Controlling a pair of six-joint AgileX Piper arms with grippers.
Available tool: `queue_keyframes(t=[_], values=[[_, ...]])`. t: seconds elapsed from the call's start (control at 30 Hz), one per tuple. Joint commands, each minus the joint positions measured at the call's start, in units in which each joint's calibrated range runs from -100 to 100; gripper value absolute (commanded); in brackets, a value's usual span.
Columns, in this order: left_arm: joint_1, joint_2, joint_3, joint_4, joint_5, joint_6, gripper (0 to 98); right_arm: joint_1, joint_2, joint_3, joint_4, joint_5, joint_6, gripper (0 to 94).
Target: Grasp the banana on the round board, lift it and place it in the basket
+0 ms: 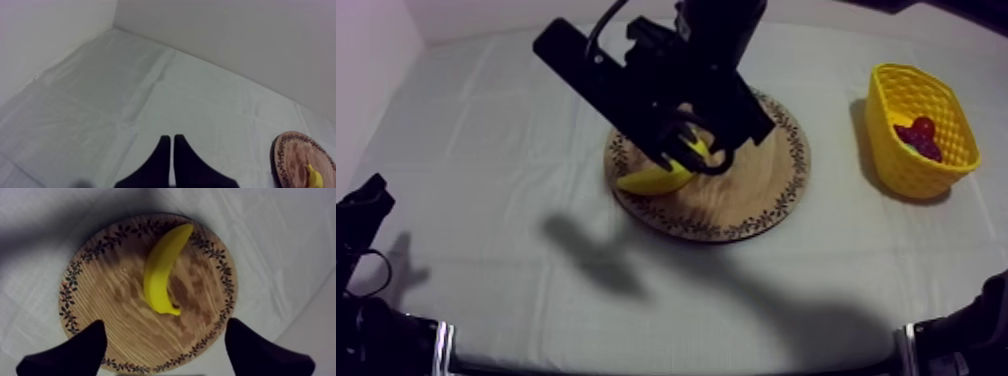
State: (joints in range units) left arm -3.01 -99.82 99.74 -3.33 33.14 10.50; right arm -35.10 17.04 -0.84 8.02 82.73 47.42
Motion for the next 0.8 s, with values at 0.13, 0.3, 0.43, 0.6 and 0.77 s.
queue_keyframes(t=[0.13, 0.3, 0.43, 0.6, 0.77], values=[[0.0, 0.0, 0.0, -0.02, 0.0, 0.0, 0.1, 0.6, 7.1, -1.2, -0.1, -1.3, -0.9, 76.5], [0.0, 0.0, 0.0, -0.02, 0.0, 0.0, 0.1, 1.6, 12.6, -3.5, -0.1, -2.7, -1.4, 76.3], [0.0, 0.0, 0.0, -0.02, 0.0, 0.0, 0.1, 1.9, 16.3, -4.0, 0.2, -4.4, -2.3, 76.3], [0.0, 0.0, 0.0, -0.02, 0.0, 0.0, 0.1, 2.0, 19.4, -3.9, 0.3, -5.3, -3.1, 76.2], [0.0, 0.0, 0.0, -0.02, 0.0, 0.0, 0.1, 1.9, 21.2, -4.0, 0.1, -6.8, -3.9, 76.0]])
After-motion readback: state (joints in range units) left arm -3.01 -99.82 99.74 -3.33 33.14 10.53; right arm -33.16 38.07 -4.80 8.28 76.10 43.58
